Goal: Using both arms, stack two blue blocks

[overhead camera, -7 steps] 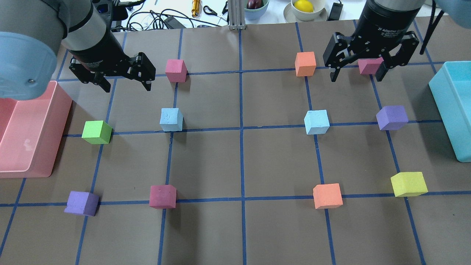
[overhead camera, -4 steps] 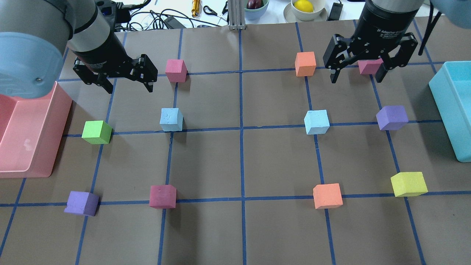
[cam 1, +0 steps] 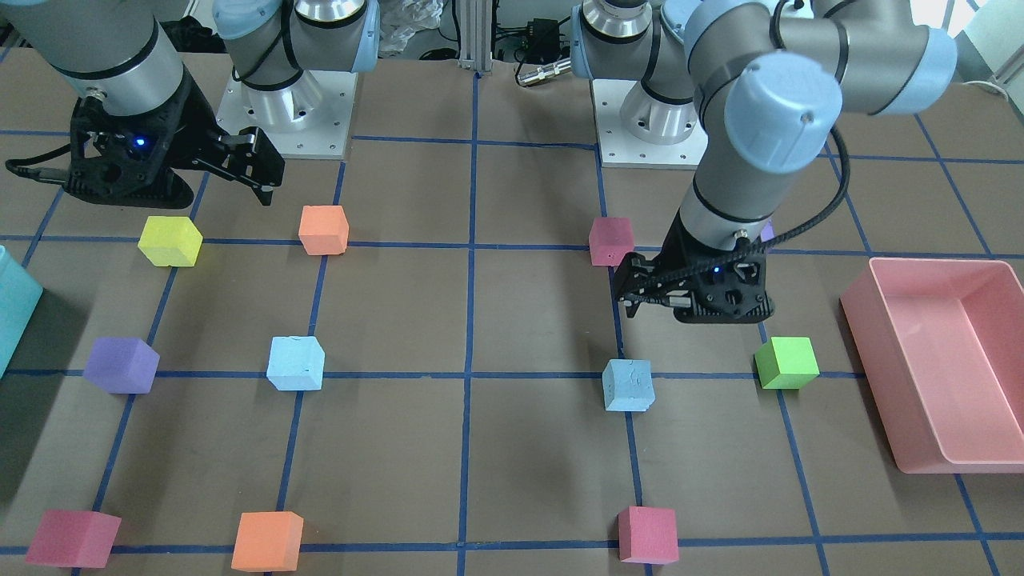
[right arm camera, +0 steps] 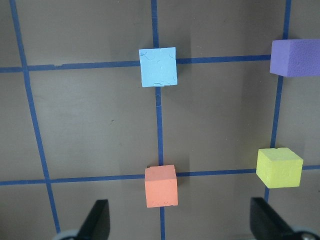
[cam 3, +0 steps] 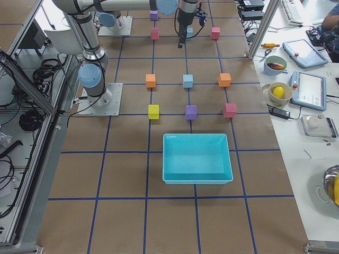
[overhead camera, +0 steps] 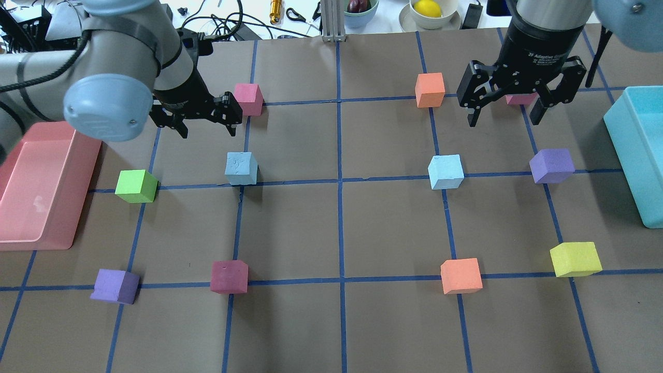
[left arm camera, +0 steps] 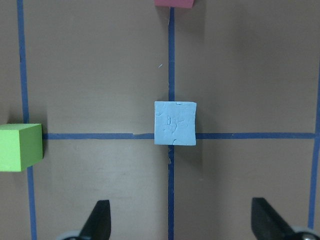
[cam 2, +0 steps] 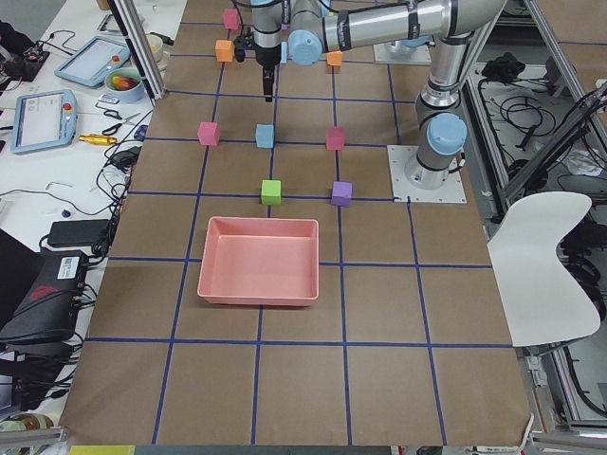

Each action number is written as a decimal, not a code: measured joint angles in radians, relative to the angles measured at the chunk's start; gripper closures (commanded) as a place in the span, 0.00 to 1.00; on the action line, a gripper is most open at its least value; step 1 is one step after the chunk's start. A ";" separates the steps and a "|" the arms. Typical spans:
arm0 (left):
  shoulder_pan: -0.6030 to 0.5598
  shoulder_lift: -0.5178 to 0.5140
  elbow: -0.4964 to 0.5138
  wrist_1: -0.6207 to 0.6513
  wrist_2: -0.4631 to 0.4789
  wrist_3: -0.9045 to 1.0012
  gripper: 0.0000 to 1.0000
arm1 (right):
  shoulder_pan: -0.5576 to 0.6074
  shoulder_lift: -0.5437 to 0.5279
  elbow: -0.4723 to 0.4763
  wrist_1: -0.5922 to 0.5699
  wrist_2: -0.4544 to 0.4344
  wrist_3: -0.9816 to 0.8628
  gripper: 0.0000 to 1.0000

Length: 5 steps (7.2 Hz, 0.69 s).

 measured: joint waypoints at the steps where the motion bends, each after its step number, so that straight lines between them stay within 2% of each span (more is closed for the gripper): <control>1: -0.001 -0.048 -0.033 0.085 -0.001 0.000 0.00 | -0.002 0.042 0.007 -0.037 0.001 0.004 0.00; 5: -0.010 -0.215 -0.077 0.293 0.000 0.005 0.00 | -0.004 0.252 0.057 -0.348 0.015 0.001 0.00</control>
